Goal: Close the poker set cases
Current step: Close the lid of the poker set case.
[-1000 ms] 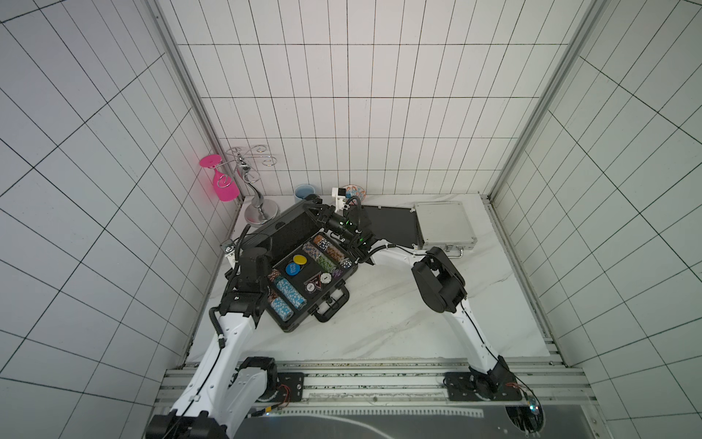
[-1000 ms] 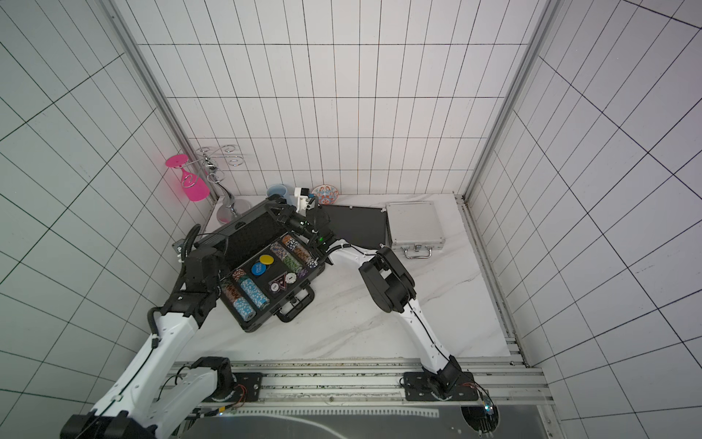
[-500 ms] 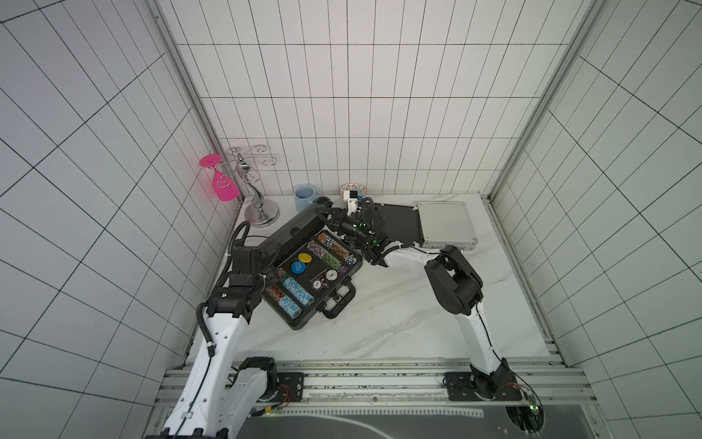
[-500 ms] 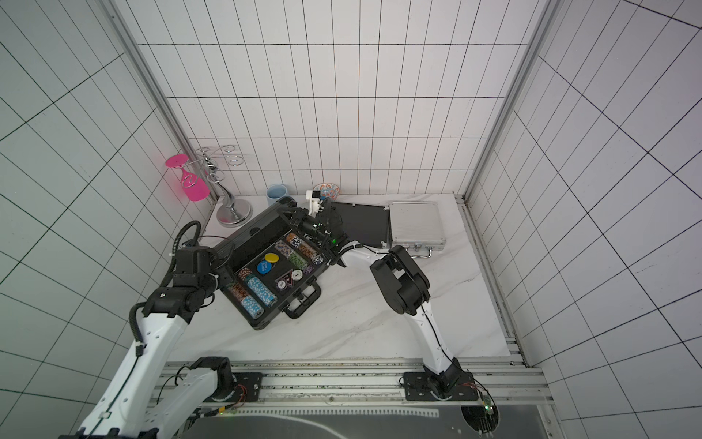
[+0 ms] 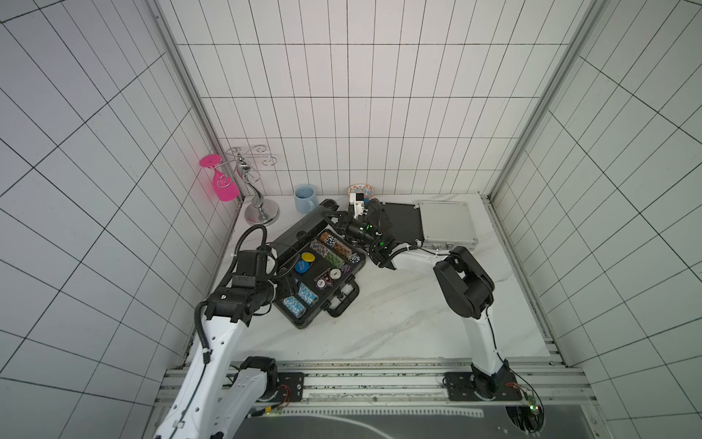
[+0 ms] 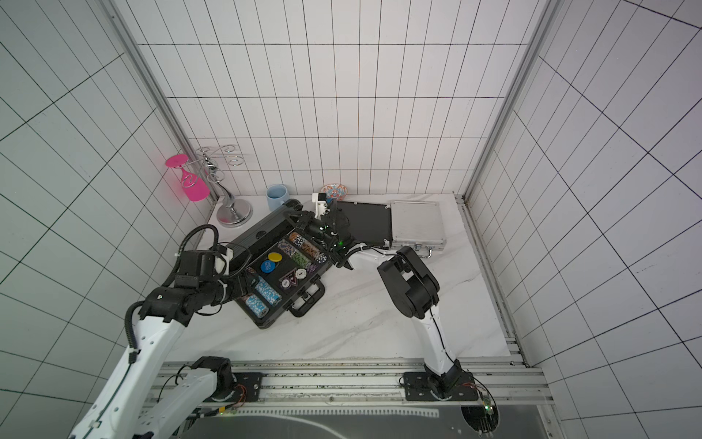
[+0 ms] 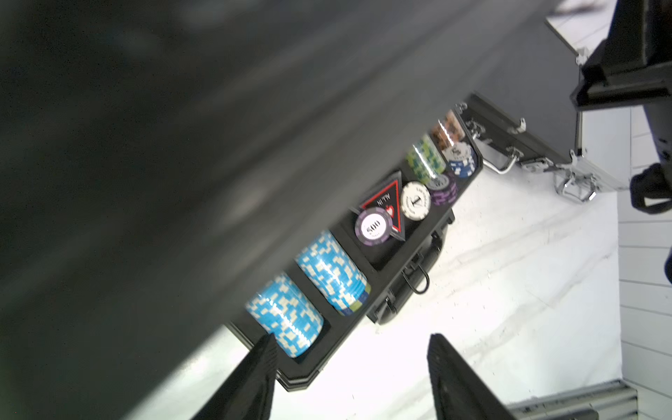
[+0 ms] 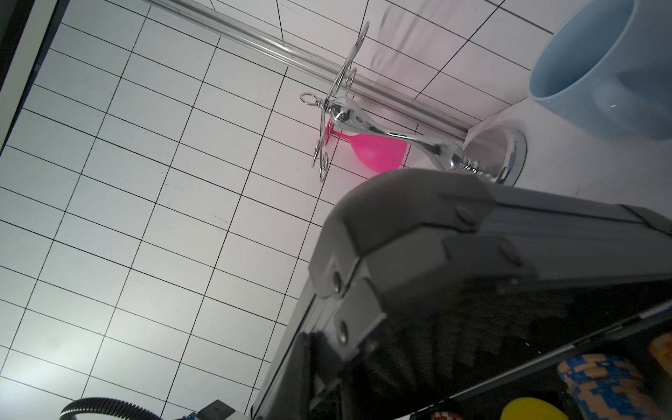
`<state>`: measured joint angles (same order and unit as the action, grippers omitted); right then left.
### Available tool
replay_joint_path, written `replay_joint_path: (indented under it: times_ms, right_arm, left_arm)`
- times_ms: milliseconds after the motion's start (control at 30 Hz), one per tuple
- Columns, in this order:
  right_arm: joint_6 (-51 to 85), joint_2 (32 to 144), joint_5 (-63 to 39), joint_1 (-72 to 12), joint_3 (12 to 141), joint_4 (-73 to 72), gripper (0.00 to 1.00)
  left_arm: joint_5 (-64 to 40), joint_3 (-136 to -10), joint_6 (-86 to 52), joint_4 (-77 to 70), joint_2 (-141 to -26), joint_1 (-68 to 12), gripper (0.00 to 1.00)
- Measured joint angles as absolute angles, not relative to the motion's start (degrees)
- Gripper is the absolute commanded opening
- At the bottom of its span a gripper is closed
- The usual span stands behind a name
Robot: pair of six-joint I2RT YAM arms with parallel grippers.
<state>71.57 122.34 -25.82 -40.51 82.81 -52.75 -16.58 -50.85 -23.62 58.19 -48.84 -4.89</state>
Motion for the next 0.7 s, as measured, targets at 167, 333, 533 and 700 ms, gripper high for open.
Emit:
replay_joint_path:
  times_ms: [167,333,533,700]
  right_arm:
    - [70.57,120.70,-25.89,-40.49,79.46,-53.63,0.06]
    - [69.47,118.78,-26.11,-40.27,75.99,-54.13,0.07]
    - [68.01,117.10,-26.46,-40.10,72.88,-54.50,0.09]
    - [67.35,114.43,-26.57,-40.12,67.79,-56.21,0.13]
  left_arm:
    - [-23.77,-51.46,-25.76,57.56,-48.51,-4.89,0.44]
    - [-29.89,-51.66,-28.21,56.38,-46.46,-5.96,0.34]
    - [-34.28,-50.74,-34.28,48.18,-39.33,-8.47,0.27]
    - [-32.03,-50.37,-39.11,39.64,-36.93,-8.49,0.35]
